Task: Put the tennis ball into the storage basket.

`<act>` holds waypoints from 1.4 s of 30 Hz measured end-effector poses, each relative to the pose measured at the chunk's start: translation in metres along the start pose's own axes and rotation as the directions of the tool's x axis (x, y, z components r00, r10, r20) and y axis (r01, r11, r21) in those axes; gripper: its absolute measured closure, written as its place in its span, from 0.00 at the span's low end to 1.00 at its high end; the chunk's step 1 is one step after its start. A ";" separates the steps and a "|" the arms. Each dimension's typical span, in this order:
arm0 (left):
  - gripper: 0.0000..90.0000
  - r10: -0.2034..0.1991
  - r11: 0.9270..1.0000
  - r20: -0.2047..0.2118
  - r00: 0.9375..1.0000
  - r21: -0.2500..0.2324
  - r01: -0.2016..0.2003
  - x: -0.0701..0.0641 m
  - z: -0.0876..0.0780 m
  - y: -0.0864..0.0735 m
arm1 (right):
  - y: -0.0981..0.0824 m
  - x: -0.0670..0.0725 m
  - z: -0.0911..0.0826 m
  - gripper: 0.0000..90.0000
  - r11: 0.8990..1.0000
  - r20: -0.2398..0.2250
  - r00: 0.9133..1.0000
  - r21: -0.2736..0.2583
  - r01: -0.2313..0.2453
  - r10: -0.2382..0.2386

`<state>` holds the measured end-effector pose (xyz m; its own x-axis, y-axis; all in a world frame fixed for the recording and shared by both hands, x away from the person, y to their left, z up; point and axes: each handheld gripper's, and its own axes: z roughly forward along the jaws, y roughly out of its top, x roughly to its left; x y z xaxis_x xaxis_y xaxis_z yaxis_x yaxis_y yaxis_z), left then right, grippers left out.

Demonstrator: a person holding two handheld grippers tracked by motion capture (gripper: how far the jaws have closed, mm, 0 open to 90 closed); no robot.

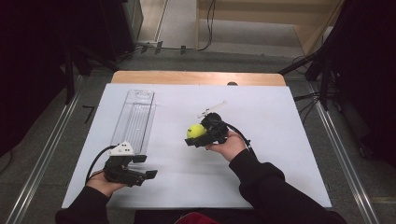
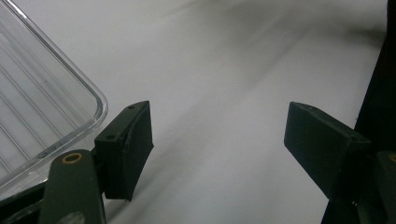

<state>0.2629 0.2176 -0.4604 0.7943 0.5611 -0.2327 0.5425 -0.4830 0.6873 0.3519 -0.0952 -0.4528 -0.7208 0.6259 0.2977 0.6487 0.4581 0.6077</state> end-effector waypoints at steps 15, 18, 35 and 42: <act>0.27 0.002 1.000 -0.008 1.000 0.007 -0.002 0.001 0.000 -0.001 | 0.017 0.003 0.004 0.26 1.000 -0.028 1.000 -0.002 -0.009 0.009; 0.27 0.005 1.000 -0.004 1.000 0.008 -0.005 0.001 0.000 -0.001 | 0.022 0.004 0.005 0.26 1.000 -0.027 1.000 -0.002 -0.008 0.008; 0.27 0.001 1.000 -0.008 1.000 -0.002 -0.001 0.000 -0.001 -0.001 | 0.045 0.014 0.012 0.26 1.000 -0.039 0.999 -0.016 0.008 -0.009; 0.27 0.002 1.000 -0.008 1.000 0.000 -0.002 0.000 -0.001 -0.002 | 0.052 0.015 0.014 0.27 1.000 -0.040 0.999 -0.015 0.006 -0.007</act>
<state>0.2618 0.2195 -0.4607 0.7935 0.5651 -0.2258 0.5407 -0.4844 0.6878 0.3781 -0.0529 -0.4270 -0.7346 0.5967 0.3230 0.6405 0.4527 0.6203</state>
